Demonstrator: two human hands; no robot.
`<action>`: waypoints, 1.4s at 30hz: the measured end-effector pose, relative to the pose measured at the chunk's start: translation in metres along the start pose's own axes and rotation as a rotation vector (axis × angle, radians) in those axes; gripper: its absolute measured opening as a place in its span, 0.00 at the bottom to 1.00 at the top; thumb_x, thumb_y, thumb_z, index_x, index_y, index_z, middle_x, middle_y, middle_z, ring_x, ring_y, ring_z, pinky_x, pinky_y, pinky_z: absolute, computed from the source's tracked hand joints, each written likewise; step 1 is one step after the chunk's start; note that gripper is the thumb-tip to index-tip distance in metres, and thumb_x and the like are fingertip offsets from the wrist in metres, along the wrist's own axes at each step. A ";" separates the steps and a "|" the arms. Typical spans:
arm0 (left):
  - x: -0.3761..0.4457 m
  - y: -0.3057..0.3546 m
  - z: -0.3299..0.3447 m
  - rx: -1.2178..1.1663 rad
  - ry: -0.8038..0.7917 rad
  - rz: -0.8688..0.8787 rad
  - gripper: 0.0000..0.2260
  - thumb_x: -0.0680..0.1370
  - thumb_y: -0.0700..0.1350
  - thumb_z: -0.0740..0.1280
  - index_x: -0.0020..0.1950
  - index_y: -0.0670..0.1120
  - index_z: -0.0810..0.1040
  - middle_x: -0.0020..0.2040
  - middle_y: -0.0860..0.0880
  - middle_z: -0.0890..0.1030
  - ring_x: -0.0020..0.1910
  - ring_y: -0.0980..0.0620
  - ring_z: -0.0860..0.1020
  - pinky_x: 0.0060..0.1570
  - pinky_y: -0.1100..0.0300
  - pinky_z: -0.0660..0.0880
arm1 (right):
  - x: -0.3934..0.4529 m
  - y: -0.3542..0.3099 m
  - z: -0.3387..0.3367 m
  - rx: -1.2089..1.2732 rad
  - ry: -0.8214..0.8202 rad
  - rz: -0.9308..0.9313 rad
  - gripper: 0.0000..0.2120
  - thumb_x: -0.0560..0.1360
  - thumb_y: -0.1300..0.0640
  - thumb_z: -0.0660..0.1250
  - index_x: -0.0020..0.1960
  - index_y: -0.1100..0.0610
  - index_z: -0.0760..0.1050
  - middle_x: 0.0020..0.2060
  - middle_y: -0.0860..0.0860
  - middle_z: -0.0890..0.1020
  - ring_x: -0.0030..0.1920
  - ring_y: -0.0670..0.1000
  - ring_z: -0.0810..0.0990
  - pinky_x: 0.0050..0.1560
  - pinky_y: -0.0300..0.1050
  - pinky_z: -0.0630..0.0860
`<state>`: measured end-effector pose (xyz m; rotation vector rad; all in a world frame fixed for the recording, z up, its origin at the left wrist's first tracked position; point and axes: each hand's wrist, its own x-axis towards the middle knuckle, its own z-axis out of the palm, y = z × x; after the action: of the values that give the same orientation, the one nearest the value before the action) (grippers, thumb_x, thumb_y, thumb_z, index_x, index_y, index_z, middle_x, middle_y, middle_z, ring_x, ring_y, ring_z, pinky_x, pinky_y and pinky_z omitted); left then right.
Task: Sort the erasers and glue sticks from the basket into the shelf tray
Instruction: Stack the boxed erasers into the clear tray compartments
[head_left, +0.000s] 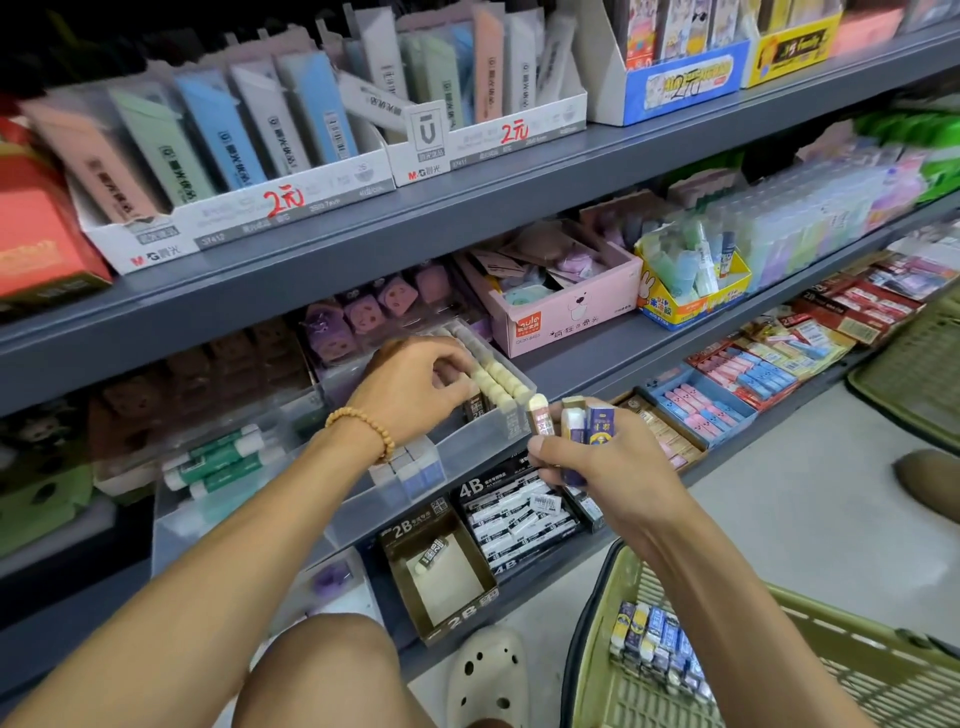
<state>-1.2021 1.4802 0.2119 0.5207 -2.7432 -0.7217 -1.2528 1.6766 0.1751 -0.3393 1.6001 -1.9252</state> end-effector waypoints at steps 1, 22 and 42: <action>-0.003 0.004 -0.001 -0.061 0.015 0.013 0.03 0.75 0.49 0.71 0.42 0.55 0.80 0.39 0.59 0.81 0.38 0.58 0.79 0.39 0.66 0.74 | -0.001 -0.001 0.002 -0.027 -0.012 -0.005 0.09 0.71 0.71 0.73 0.46 0.60 0.78 0.35 0.58 0.81 0.35 0.52 0.79 0.33 0.37 0.77; 0.002 0.003 -0.031 -0.226 -0.069 0.020 0.07 0.70 0.37 0.76 0.41 0.49 0.82 0.36 0.52 0.80 0.32 0.62 0.75 0.38 0.68 0.74 | -0.006 0.004 -0.003 0.146 0.108 0.108 0.02 0.75 0.63 0.71 0.44 0.60 0.81 0.40 0.57 0.85 0.42 0.55 0.86 0.40 0.44 0.83; 0.009 -0.005 0.009 -0.031 -0.078 0.072 0.07 0.69 0.41 0.77 0.38 0.50 0.80 0.38 0.55 0.80 0.36 0.61 0.77 0.41 0.68 0.74 | 0.000 0.013 -0.001 0.092 0.008 0.117 0.04 0.76 0.64 0.71 0.42 0.61 0.78 0.33 0.52 0.82 0.38 0.54 0.86 0.33 0.37 0.80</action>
<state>-1.2122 1.4759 0.2026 0.3926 -2.8014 -0.7819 -1.2495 1.6761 0.1622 -0.1959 1.4968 -1.9053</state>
